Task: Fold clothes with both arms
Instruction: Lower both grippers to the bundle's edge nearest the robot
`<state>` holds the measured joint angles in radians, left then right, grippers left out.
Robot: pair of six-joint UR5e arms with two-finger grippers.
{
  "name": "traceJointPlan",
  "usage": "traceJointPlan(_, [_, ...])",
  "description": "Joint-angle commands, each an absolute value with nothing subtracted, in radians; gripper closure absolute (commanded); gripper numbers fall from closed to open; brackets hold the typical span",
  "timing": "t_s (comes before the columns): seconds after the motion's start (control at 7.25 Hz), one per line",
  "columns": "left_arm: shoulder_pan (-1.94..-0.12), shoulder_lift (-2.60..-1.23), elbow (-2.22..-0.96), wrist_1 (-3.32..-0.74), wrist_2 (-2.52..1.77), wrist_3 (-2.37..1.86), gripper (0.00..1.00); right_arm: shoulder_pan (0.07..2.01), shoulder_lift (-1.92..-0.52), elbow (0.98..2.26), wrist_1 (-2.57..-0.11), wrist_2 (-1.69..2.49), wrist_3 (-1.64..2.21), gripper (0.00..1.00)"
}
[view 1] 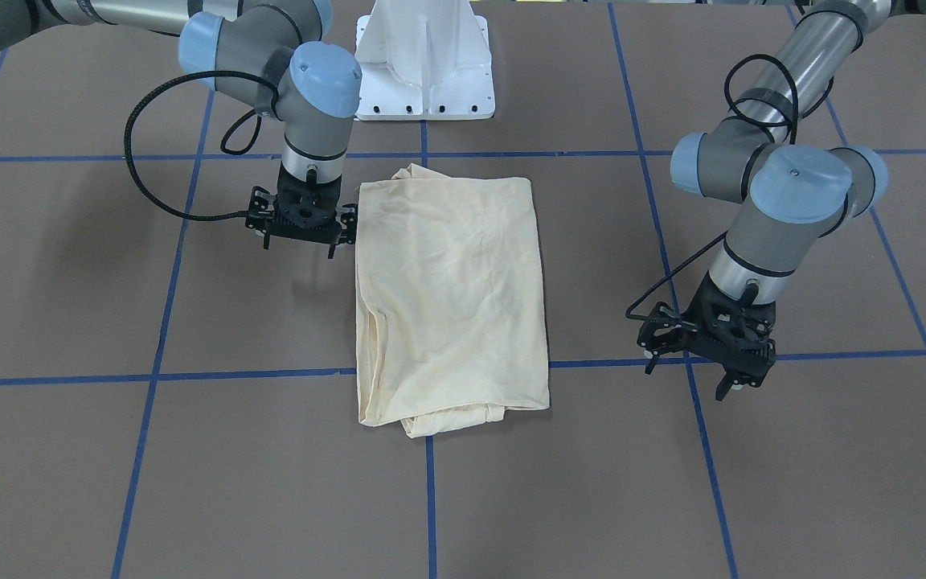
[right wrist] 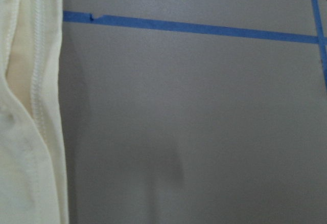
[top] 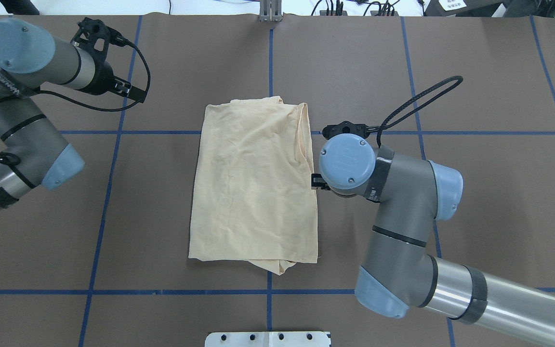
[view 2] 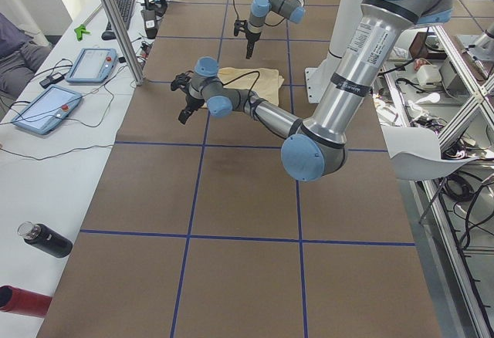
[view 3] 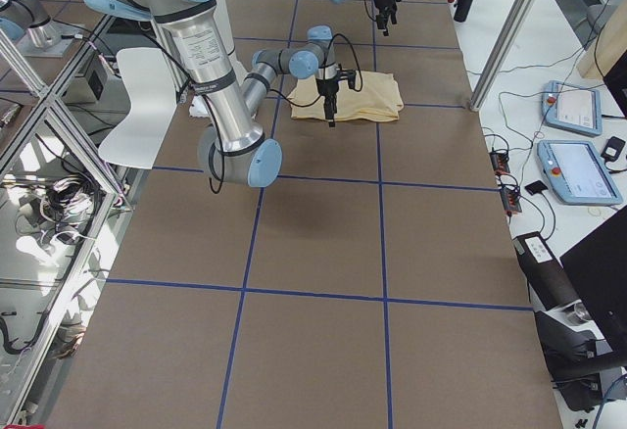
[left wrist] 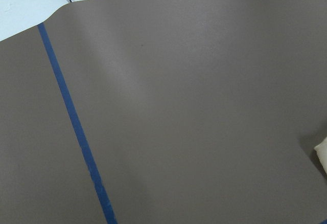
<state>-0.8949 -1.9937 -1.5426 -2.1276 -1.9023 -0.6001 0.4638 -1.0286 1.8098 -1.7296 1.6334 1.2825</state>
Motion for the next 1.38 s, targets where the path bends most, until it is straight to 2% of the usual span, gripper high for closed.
traceJointPlan(0.0, [-0.862,-1.837,-1.754,-2.129,-1.942,-0.791,0.00,0.465,-1.202,1.955,-1.571,1.664,1.339,0.00])
traceJointPlan(0.14, [-0.801,-1.782,-1.851,-2.129,-1.937,-0.898,0.00,0.466,-1.265,2.018,-1.542,1.673,1.363,0.00])
traceJointPlan(0.28, [-0.719,-1.776,-1.880,-2.132,-1.927,-1.031,0.00,0.466,-1.297,2.028,-1.498,1.681,1.394,0.00])
traceJointPlan(0.55, [-0.565,-1.776,-1.902,-2.135,-1.827,-1.208,0.00,0.459,-1.382,2.026,-1.343,1.681,1.407,0.00])
traceJointPlan(0.83, [-0.454,-1.792,-1.885,-2.134,-1.784,-1.328,0.00,0.457,-1.387,2.025,-1.335,1.680,1.425,0.00])
traceJointPlan(0.97, [-0.419,-1.821,-1.861,-2.131,-1.760,-1.342,0.07,0.456,-1.385,2.023,-1.335,1.680,1.427,0.00])
traceJointPlan(1.1, [-0.402,-1.838,-1.844,-2.129,-1.758,-1.367,0.23,0.456,-1.385,2.023,-1.335,1.680,1.427,0.00])
traceJointPlan(1.24, [-0.391,-1.845,-1.839,-2.129,-1.762,-1.368,0.26,0.456,-1.385,2.023,-1.335,1.680,1.427,0.00])
